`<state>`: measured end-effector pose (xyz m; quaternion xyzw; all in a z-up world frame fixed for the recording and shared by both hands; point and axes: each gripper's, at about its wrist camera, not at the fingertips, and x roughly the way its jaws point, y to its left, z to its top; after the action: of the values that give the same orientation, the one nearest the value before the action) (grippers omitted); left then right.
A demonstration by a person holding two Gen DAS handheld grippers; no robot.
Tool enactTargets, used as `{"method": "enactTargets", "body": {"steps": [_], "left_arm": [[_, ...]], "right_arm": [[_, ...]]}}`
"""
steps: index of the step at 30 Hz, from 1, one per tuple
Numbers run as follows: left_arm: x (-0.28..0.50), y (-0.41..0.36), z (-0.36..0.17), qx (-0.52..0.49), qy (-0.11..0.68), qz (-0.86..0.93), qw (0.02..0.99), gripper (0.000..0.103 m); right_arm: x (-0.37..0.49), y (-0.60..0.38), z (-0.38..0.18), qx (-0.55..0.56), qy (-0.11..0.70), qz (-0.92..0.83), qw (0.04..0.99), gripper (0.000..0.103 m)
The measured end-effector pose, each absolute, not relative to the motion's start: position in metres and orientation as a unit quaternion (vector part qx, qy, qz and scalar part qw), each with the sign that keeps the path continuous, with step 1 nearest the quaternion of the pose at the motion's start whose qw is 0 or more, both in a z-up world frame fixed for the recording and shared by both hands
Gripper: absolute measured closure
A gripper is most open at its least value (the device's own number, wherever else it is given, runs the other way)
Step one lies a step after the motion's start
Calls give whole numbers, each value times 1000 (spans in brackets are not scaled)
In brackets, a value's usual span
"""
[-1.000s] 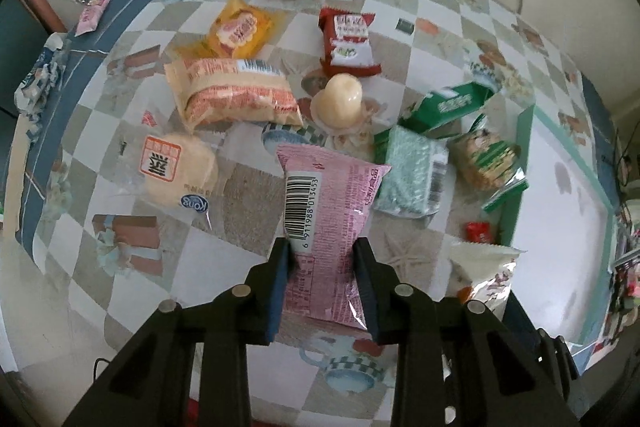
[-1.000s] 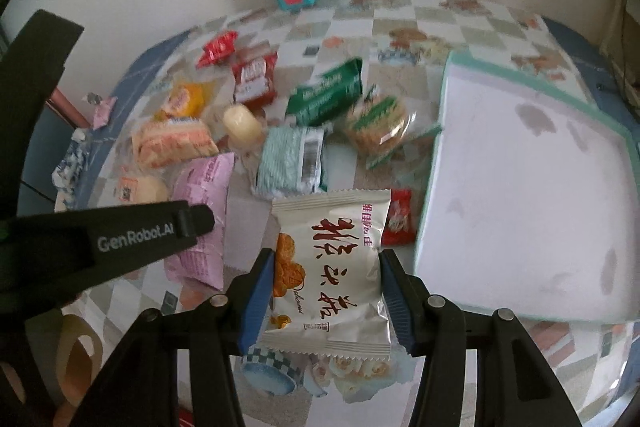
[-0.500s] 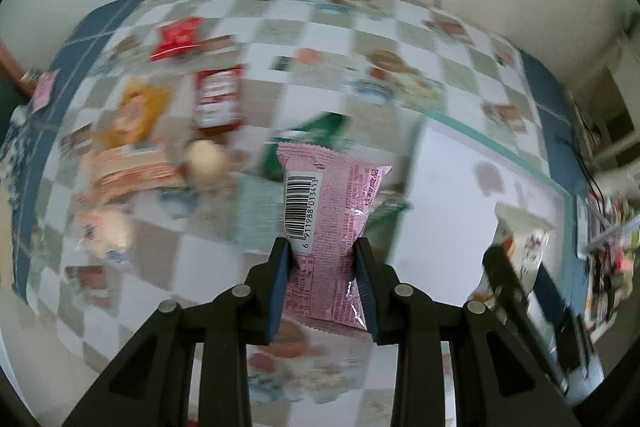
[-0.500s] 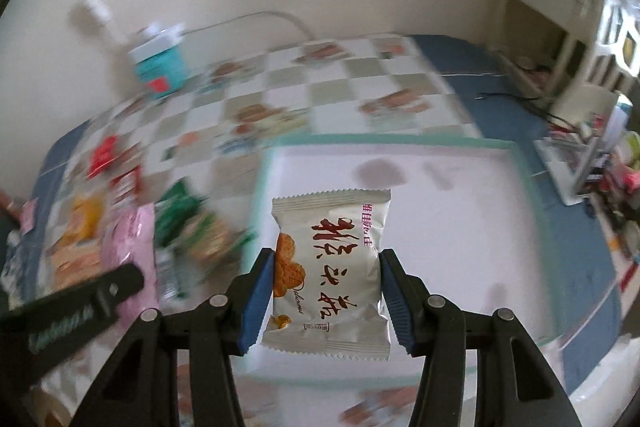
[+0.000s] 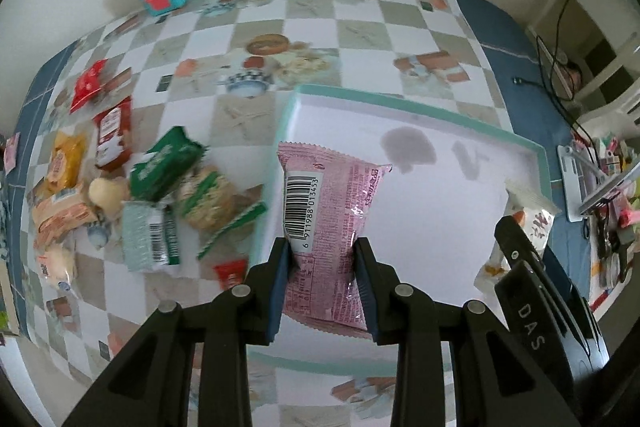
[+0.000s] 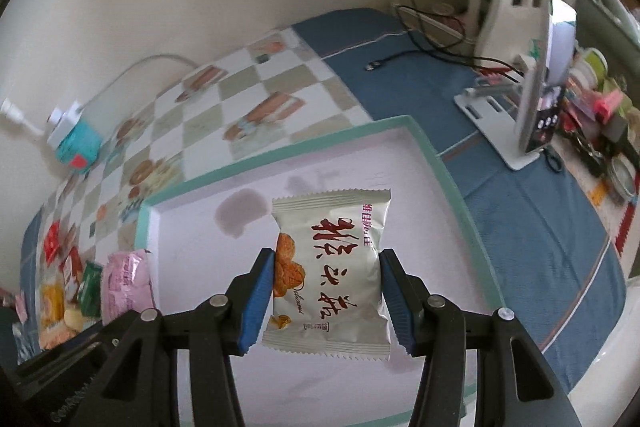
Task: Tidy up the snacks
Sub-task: 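Carry the pink bag into the tray with the left tool while the right tool drops the white bag there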
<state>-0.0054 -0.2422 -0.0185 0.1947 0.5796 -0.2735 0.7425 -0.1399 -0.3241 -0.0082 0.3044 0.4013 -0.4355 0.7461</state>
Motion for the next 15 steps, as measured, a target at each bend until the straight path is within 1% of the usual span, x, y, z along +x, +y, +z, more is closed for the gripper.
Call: {"method": "enactTargets", "body": {"steps": [7,15], "left_arm": [[-19,-277,-26,241,558,-271,747,68],[-22,-293,-40,250,557,-257,749,68]], "right_arm": [[-151,-344,-12,333,385,-434,743,47],[-166,-357,-21,361,379,-433,734,47]]}}
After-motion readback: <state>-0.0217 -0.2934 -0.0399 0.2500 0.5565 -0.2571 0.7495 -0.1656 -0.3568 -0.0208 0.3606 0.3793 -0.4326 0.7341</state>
